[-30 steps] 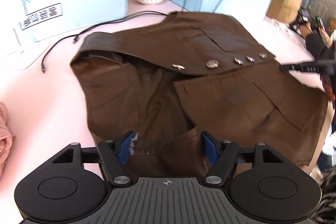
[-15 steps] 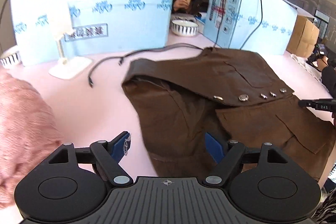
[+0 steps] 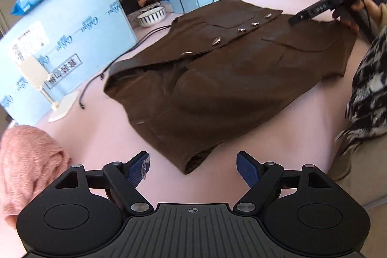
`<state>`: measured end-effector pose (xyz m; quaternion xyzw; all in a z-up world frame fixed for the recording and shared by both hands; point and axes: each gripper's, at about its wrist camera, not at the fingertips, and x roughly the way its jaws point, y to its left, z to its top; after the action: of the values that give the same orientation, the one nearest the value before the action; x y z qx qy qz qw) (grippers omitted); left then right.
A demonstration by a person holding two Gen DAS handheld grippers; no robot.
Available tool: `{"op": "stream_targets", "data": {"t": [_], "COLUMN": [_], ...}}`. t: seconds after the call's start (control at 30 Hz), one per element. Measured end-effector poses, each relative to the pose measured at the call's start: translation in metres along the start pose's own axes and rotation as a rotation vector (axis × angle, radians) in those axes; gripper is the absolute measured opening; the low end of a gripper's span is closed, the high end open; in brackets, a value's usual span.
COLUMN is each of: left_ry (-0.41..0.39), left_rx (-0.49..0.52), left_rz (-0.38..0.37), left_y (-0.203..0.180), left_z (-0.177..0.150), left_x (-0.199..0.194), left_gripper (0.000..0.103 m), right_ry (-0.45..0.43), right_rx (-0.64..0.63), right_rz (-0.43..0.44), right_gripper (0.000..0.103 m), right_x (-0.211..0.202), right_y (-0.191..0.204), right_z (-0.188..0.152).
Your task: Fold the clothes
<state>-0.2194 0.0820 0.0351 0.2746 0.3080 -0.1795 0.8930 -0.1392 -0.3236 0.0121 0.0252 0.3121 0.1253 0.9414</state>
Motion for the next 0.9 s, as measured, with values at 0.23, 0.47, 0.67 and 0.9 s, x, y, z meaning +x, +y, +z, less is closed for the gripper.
{"op": "stream_targets", "data": {"t": [0.23, 0.47, 0.67, 0.9], "left_ry": [-0.030, -0.011, 0.000, -0.037], "left_rx": [0.126, 0.083, 0.239, 0.264], "left_rz": [0.094, 0.070, 0.096, 0.184], "left_y": [-0.019, -0.009, -0.033, -0.038], "left_z": [0.008, 0.019, 0.011, 0.018], "left_x": [0.017, 0.027, 0.015, 0.025], "left_gripper": [0.081, 0.077, 0.076, 0.077], "right_ry": [-0.011, -0.015, -0.021, -0.020], "right_rx": [0.005, 0.010, 0.019, 0.015], "right_rz": [0.011, 0.016, 0.024, 0.019], "right_gripper": [0.081, 0.082, 0.082, 0.082], "right_x": [0.003, 0.002, 0.002, 0.003], "right_y": [0.001, -0.001, -0.002, 0.000], "right_z": [-0.002, -0.003, -0.004, -0.004]}}
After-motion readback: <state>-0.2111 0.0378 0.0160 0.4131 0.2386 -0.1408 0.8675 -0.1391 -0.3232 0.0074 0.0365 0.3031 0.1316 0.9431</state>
